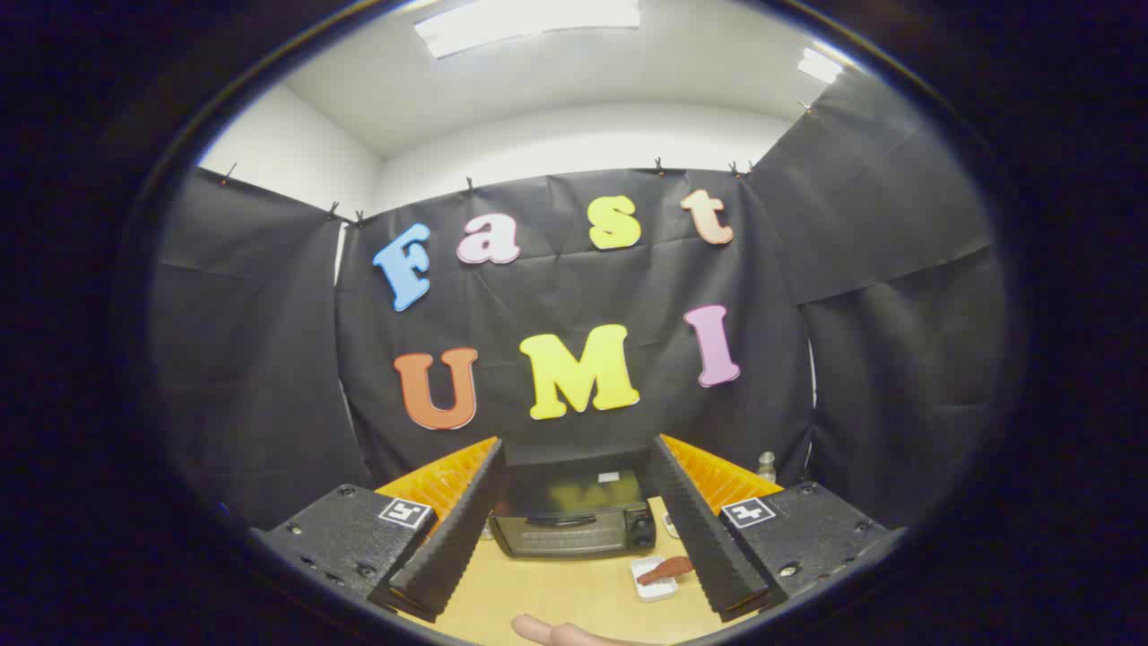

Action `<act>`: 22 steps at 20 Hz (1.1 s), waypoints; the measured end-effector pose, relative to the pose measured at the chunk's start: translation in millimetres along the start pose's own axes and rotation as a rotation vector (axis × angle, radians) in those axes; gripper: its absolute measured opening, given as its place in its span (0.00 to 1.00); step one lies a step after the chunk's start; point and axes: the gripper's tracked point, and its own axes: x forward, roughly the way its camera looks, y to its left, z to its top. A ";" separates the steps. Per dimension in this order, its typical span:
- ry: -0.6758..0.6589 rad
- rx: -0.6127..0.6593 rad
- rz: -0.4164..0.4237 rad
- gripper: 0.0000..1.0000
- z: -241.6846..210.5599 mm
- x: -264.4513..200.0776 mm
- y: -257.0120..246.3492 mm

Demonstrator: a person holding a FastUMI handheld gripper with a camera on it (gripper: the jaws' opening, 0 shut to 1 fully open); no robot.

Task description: Open the toaster oven, put the food inside, and close the toaster oven door.

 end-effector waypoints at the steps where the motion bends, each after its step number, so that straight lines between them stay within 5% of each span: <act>1: 0.011 0.003 0.010 1.00 -4.5 0.6 6.0; 13: -0.077 -0.022 -0.118 1.00 9.8 -1.0 -28.2; 22: 0.025 -0.089 -0.045 1.00 -34.9 42.0 2.3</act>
